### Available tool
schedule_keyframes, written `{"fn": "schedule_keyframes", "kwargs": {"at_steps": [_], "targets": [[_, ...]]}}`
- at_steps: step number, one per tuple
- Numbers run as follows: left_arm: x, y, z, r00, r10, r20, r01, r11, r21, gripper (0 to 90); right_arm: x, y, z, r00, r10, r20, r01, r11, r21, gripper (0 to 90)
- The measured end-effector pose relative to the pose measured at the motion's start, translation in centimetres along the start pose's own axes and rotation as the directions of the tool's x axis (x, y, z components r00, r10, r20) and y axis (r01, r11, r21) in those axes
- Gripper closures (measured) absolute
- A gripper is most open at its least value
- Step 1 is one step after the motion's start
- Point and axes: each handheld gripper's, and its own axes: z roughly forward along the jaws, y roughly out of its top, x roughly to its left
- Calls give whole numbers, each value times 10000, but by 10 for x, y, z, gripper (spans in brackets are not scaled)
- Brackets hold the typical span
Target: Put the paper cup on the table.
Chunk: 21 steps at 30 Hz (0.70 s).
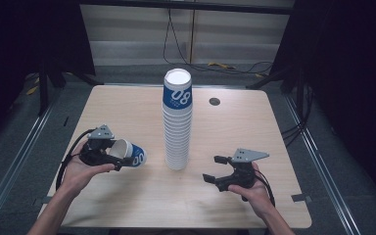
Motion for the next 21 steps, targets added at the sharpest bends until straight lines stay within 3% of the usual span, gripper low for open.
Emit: {"fn": "schedule_keyframes", "kwargs": {"at_steps": [5, 11, 15, 21], "targets": [[4, 5, -1, 9993, 114, -359, -97, 9989, 461, 188, 3, 1, -3, 9996, -65, 274, 70, 9998, -204, 153], [16, 13, 4, 9976, -14, -690, 84, 9949, 1003, 188, 1, 0, -3, 9977, -111, 671, 135, 9993, -352, 148], [24, 22, 10, 9965, -40, -832, 168, 9880, 1537, 188, 1, 0, -3, 9973, -97, 724, 126, 9991, -398, 148], [28, 34, 17, 9929, -15, -1187, 241, 9816, 1895, 185, 3, 0, -3, 9975, -130, 691, 158, 9991, -402, 154]]}}
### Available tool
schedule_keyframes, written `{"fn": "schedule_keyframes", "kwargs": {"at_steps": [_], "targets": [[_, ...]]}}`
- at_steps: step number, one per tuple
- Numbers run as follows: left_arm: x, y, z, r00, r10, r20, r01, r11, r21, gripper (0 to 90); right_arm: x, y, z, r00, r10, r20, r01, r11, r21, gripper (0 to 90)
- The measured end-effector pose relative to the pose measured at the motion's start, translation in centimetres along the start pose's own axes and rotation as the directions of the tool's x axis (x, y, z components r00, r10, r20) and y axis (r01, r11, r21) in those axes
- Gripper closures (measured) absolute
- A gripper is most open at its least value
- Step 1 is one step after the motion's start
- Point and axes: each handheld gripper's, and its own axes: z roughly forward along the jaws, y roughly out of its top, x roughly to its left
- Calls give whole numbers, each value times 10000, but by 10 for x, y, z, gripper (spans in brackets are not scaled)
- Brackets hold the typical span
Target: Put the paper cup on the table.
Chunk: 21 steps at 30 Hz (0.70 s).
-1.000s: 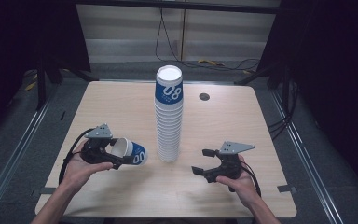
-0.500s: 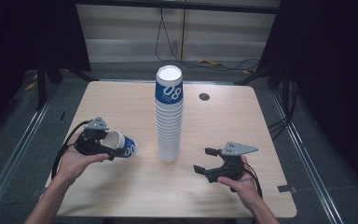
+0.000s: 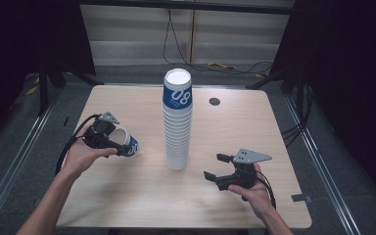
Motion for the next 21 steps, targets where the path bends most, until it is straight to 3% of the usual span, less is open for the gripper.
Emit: {"fn": "schedule_keyframes", "kwargs": {"at_steps": [2, 8, 15, 21], "targets": [[2, 3, 5, 9999, 53, -155, -48, 9995, 318, 185, 0, 0, 1, 10000, -43, -18, 43, 10000, 12, 158], [6, 8, 8, 9982, 140, -586, -106, 9983, 575, 184, 0, 0, 1, 10000, -37, -47, 37, 10000, -5, 165], [11, 10, 15, 9986, 122, -517, -65, 9940, 1096, 184, 0, 0, 0, 10000, -33, -39, 33, 10000, -24, 166], [13, 9, 27, 9995, 111, -281, -62, 9854, 1704, 178, 0, -1, 2, 10000, -10, -50, 10, 10000, 18, 166]]}}
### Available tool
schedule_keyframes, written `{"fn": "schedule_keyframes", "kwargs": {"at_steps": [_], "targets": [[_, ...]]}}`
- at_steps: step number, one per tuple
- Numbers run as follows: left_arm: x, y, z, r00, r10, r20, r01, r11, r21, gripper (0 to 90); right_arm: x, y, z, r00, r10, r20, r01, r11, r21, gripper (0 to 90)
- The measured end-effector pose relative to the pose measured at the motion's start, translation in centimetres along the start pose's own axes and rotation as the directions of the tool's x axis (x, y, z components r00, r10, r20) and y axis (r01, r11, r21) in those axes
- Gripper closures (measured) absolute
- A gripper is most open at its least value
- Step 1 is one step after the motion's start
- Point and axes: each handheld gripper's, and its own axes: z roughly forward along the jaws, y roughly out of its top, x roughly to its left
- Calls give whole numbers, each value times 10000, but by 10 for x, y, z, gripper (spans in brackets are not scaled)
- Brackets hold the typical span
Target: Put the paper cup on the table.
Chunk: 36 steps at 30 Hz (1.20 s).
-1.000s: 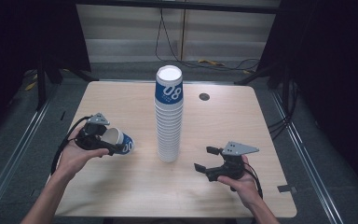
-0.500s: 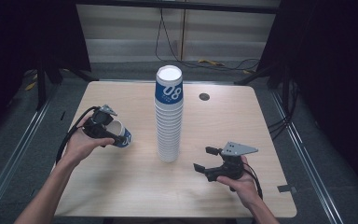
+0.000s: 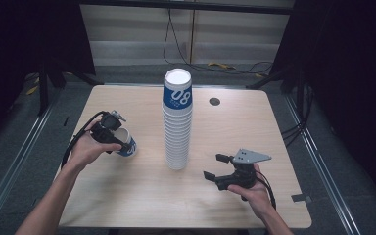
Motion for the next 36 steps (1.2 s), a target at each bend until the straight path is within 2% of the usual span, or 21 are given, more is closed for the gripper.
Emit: {"fn": "schedule_keyframes", "kwargs": {"at_steps": [4, 7, 9, 11, 12, 14, 21, 26, 34, 36], "targets": [[0, 1, 5, 9999, 76, -93, -73, 9996, 284, 173, 0, 0, 0, 10000, 10, -13, -10, 10000, 6, 166], [-1, 3, 7, 10000, -20, -75, 22, 9996, 285, 169, 0, 0, 0, 10000, 11, 10, -11, 10000, -3, 166], [-1, 6, 8, 9999, 93, -94, -89, 9989, 450, 167, 0, 0, 0, 10000, -5, -8, 5, 10000, 0, 166], [-1, 9, 9, 10000, -33, -89, 38, 9982, 604, 163, 0, 0, 1, 10000, -12, -15, 12, 10000, 11, 166], [-2, 11, 10, 9999, 39, -109, -32, 9980, 626, 162, 0, 0, 1, 10000, -11, -27, 11, 10000, 16, 167], [-3, 13, 12, 9996, 206, -200, -193, 9979, 620, 157, 1, 0, 1, 10000, -6, -50, 6, 10000, 45, 166], [-5, 14, 16, 9993, 246, -278, -238, 9993, 281, 148, 0, -2, 1, 9999, 45, -162, -42, 9999, 132, 166], [-5, 14, 19, 9991, 268, -333, -258, 9992, 304, 143, 0, -2, 1, 9997, 64, -236, -62, 9999, 97, 166], [-1, 11, 25, 9998, 194, 67, -196, 9993, 314, 132, -1, -2, 1, 9996, 77, -274, -75, 9999, 82, 165], [0, 9, 26, 9999, -27, 142, 23, 9996, 290, 133, 0, -2, 1, 9996, 69, -256, -66, 9999, 91, 165]]}}
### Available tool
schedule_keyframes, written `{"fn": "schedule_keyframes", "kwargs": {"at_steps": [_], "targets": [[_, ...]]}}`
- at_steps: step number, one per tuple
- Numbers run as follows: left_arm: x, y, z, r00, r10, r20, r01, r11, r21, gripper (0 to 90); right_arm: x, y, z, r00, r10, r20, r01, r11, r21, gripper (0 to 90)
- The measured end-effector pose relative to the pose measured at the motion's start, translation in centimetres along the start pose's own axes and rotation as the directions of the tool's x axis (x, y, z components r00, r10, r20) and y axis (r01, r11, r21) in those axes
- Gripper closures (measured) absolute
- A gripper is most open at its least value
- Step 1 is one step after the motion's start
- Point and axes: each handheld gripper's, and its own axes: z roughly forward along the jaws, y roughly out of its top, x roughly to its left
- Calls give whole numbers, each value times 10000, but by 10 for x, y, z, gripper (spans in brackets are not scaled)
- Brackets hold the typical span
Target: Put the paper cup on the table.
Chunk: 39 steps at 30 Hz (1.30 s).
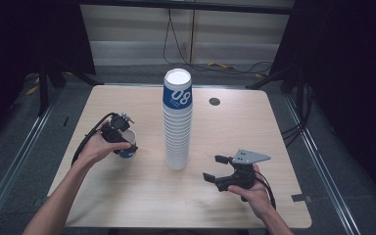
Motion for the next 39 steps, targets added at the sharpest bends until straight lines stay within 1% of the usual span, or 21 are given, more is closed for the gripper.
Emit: {"fn": "schedule_keyframes", "kwargs": {"at_steps": [2, 3, 4, 6, 7, 8, 10, 11, 12, 14, 18, 21, 23, 24, 25, 27, 29, 32, 34, 35, 39], "targets": [[3, -3, 0, 9998, 17, 214, -13, 9998, -178, 135, 0, 0, 0, 10000, -3, 6, 3, 10000, -1, 166], [5, -5, 1, 9994, -37, 358, 51, 9993, -383, 137, 0, 0, 0, 10000, -32, 37, 32, 10000, 38, 166], [5, -7, 1, 9992, -130, 381, 150, 9986, -502, 142, 1, 0, 0, 10000, -68, 23, 67, 10000, 46, 166], [1, -9, 2, 10000, 62, -26, -62, 9992, -382, 156, 2, 0, 1, 9999, -107, 2, 107, 9999, 82, 166], [-2, -11, 3, 9999, 53, -109, -56, 9996, -281, 165, 2, 0, 1, 10000, -98, -11, 99, 9999, 92, 166], [-2, -12, 4, 9996, 210, -163, -214, 9994, -265, 162, 2, 0, 1, 9999, -110, -16, 110, 9999, 91, 166], [0, -14, 5, 9998, 174, -49, -176, 9989, -425, 154, 2, 0, 2, 10000, -86, -25, 86, 9999, 113, 166], [0, -16, 6, 10000, 48, 22, -46, 9981, -607, 150, 2, 0, 3, 10000, -89, -39, 89, 9999, 110, 166], [1, -17, 6, 9999, 160, -7, -160, 9974, -703, 150, 3, 0, 3, 9999, -122, -70, 123, 9999, 95, 166], [2, -19, 5, 9998, 176, 6, -175, 9964, -831, 150, 3, 0, 2, 9999, -102, -66, 102, 9999, 111, 166], [6, -26, 6, 9989, -186, 431, 230, 9943, -1037, 157, 2, 0, 1, 10000, -82, 7, 82, 9999, 98, 166], [7, -32, 7, 9984, -268, 501, 328, 9918, -1239, 153, 2, 0, 1, 10000, -71, 18, 70, 9999, 96, 166], [7, -35, 7, 9991, -244, 334, 285, 9911, -1300, 158, 2, 0, 2, 10000, -83, 10, 83, 9999, 108, 166], [8, -37, 7, 9988, -260, 426, 313, 9911, -1292, 158, 2, 0, 2, 10000, -48, 12, 48, 9999, 122, 166], [9, -39, 7, 9974, -379, 609, 456, 9904, -1307, 159, 2, 0, 2, 10000, -53, 2, 53, 9999, 121, 166], [9, -43, 9, 9968, -449, 668, 541, 9883, -1428, 159, 3, 0, 2, 10000, -81, -2, 81, 9999, 115, 166], [7, -46, 10, 9980, -308, 558, 381, 9902, -1341, 159, 3, 0, 2, 9999, -123, 57, 122, 9999, 110, 166], [7, -49, 8, 9973, -328, 650, 427, 9868, -1565, 159, 3, 1, 1, 9999, -129, 88, 129, 9999, 15, 166], [7, -53, 5, 9973, -277, 686, 407, 9795, -1974, 157, 3, 1, 1, 9999, -109, 98, 109, 9999, 37, 166], [8, -55, 4, 9970, -335, 701, 473, 9775, -2057, 159, 3, 1, 1, 9999, -136, 88, 136, 9999, 31, 166], [6, -62, 2, 9984, -285, 489, 383, 9762, -2134, 159, 3, 1, 1, 9999, -87, 114, 86, 10000, 31, 166]]}}
